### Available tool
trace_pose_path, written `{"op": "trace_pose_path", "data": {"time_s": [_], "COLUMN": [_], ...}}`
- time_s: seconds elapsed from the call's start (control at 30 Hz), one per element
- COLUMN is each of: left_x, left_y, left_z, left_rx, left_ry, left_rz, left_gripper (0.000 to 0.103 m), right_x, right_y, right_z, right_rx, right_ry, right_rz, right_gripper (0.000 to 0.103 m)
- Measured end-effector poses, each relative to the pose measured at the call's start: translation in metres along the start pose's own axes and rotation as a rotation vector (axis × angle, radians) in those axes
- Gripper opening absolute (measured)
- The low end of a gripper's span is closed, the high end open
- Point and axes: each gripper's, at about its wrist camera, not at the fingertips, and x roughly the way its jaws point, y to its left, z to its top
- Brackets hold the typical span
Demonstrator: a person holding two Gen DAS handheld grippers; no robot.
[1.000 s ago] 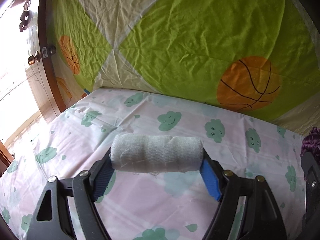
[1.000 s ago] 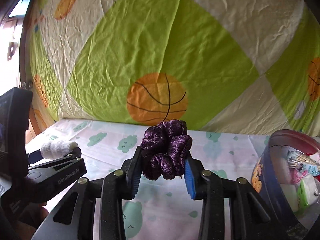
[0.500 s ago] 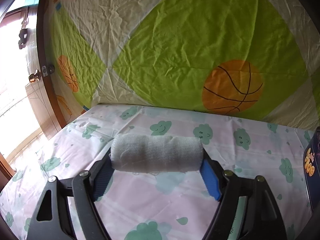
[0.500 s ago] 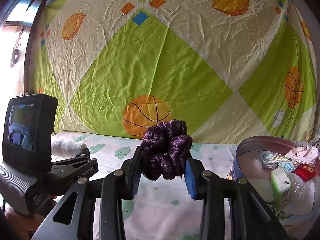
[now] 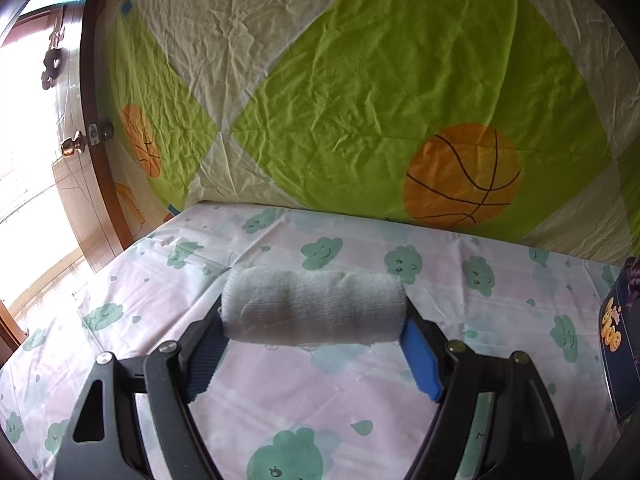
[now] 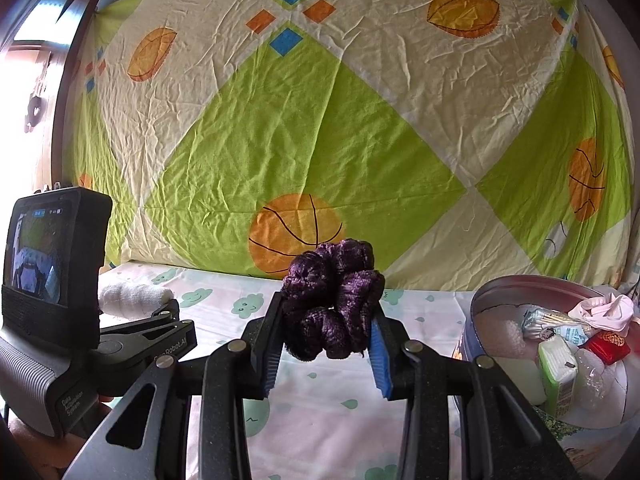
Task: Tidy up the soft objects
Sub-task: 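Carry the bandage roll with the left tool while the right tool carries the scrunchie over the tin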
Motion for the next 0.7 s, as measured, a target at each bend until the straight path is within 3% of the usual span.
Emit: {"op": "trace_pose_path", "data": {"time_s": [0.7], "left_x": [-0.024], "left_y": [0.000], "left_z": [-0.014], "left_rx": [-0.017], "left_ry": [-0.010], "left_rz": [-0.015], "left_gripper": [0.079], "right_x": [-0.023], "right_y": [-0.001], "right_z": [-0.004], "right_rx": [-0.014], "right_ry": [-0.023], "right_rz": [0.009], "right_gripper": [0.040]}}
